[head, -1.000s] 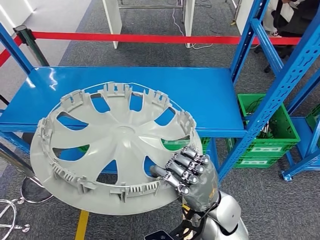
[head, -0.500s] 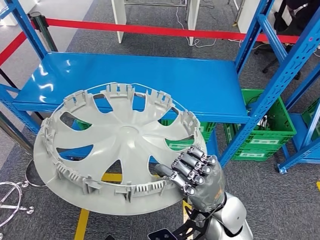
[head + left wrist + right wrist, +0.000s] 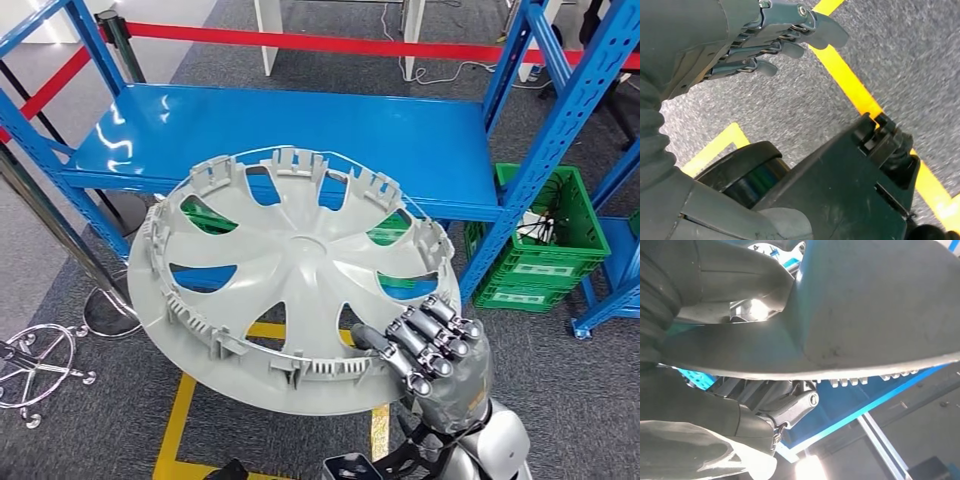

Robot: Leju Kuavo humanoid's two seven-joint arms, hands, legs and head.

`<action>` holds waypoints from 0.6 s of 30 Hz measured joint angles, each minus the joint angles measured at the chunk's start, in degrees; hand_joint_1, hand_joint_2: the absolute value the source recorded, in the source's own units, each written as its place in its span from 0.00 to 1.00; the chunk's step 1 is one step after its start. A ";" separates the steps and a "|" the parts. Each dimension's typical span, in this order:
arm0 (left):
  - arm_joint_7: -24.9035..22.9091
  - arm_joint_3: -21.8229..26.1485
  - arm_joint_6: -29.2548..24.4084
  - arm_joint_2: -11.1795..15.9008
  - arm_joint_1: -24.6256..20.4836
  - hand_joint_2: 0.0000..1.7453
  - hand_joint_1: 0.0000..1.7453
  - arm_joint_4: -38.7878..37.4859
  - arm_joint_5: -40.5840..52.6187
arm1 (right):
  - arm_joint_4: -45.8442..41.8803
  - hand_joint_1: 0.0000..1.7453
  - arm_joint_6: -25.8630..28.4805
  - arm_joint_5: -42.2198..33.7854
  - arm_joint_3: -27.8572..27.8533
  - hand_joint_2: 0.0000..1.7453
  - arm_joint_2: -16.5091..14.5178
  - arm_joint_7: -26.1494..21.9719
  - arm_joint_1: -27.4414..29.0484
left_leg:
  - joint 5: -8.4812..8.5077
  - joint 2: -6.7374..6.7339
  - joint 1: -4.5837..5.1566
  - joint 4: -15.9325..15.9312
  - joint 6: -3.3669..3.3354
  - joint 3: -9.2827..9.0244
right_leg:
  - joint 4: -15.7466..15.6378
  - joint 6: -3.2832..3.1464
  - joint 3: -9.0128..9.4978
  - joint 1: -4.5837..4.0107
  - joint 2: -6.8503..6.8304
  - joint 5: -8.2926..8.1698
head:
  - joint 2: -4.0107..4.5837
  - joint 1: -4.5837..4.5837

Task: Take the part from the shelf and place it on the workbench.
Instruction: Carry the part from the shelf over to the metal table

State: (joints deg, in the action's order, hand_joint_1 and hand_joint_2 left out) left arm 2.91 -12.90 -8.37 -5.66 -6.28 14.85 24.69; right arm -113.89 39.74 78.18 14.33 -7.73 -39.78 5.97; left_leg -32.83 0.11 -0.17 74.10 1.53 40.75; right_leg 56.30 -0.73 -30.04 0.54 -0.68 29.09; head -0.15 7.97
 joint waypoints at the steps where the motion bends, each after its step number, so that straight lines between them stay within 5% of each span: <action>1: -0.35 -0.36 0.38 -0.03 -0.13 1.00 0.00 0.04 0.48 | -0.29 1.00 0.00 0.14 -0.29 1.00 -0.04 0.00 0.51 | 1.01 0.00 -0.07 -0.58 -0.02 -1.27 | 0.39 0.05 -0.73 0.00 -0.02 -0.25 | -0.01 0.10; 4: -1.16 -1.62 1.31 -0.15 -0.31 1.00 0.00 0.09 1.99 | -1.67 1.00 0.00 0.85 -1.28 1.00 -0.32 0.00 2.69 | 3.99 0.06 0.03 -10.89 -0.78 -8.55 | 1.42 0.46 -2.34 -0.09 0.00 -0.74 | 0.00 0.24; 6: -1.32 -2.41 1.64 -0.20 -0.28 1.00 0.00 0.10 2.63 | -2.66 1.00 0.00 1.21 -1.89 1.00 -0.58 0.00 4.05 | 3.89 0.14 0.37 -15.44 -1.41 -10.96 | 1.69 1.22 -3.02 -0.04 -0.04 -1.43 | 0.00 0.22; 9: -1.35 -3.29 2.02 -0.32 0.06 1.00 0.00 0.10 3.15 | -3.97 1.00 0.00 1.43 -2.73 1.00 -0.89 0.00 5.54 | 4.87 0.13 0.47 -17.19 -2.42 -10.81 | 1.47 2.33 -3.74 0.20 -0.03 -1.86 | 0.00 0.61; 11: -1.36 -3.82 2.22 -0.56 0.19 1.00 0.00 0.10 3.46 | -4.65 1.00 0.00 1.57 -3.28 1.00 -0.94 0.00 6.40 | 5.65 0.04 0.17 -18.49 -3.18 -10.43 | 4.08 2.73 -5.17 0.17 0.28 1.38 | 0.00 1.18; 13: -1.49 -4.44 2.30 -0.83 0.27 1.00 0.00 0.10 3.92 | -5.22 1.00 0.00 1.77 -3.91 1.00 -0.95 0.00 7.30 | 6.32 -0.04 0.19 -18.44 -3.51 -9.30 | 10.89 2.98 -7.19 0.21 0.54 6.46 | -0.01 1.99; 14: -1.63 -4.75 2.25 -0.92 0.33 1.00 0.00 0.10 4.13 | -5.48 1.00 0.00 1.88 -4.22 1.00 -0.95 0.00 7.77 | 6.69 -0.11 0.21 -18.20 -3.49 -8.62 | 14.18 3.12 -7.74 0.21 0.57 7.73 | -0.01 2.21; 16: -1.83 -5.28 2.07 -1.06 0.36 1.00 0.00 0.10 4.40 | -5.97 1.00 0.00 2.08 -4.83 1.00 -0.95 -0.01 8.51 | 7.47 -0.25 0.22 -17.57 -3.33 -7.07 | 16.62 3.38 -6.89 0.26 0.56 6.49 | 0.00 2.30; 18: -1.88 -5.61 2.00 -1.16 0.26 1.00 0.00 0.10 4.44 | -6.45 1.00 0.00 2.20 -5.24 1.00 -0.95 -0.01 8.74 | 8.22 -0.27 0.14 -16.69 -2.91 -5.37 | 11.40 3.56 -2.58 0.42 0.59 3.10 | -0.01 2.33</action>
State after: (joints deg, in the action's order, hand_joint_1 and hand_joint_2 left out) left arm 1.03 -18.51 -6.38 -6.82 -6.02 14.95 29.14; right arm -120.34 39.74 80.38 9.08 -8.68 -39.79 14.72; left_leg -24.61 -0.16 -0.02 57.40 -1.39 35.39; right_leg 67.70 2.83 -32.61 0.96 -0.10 32.20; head -0.15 10.31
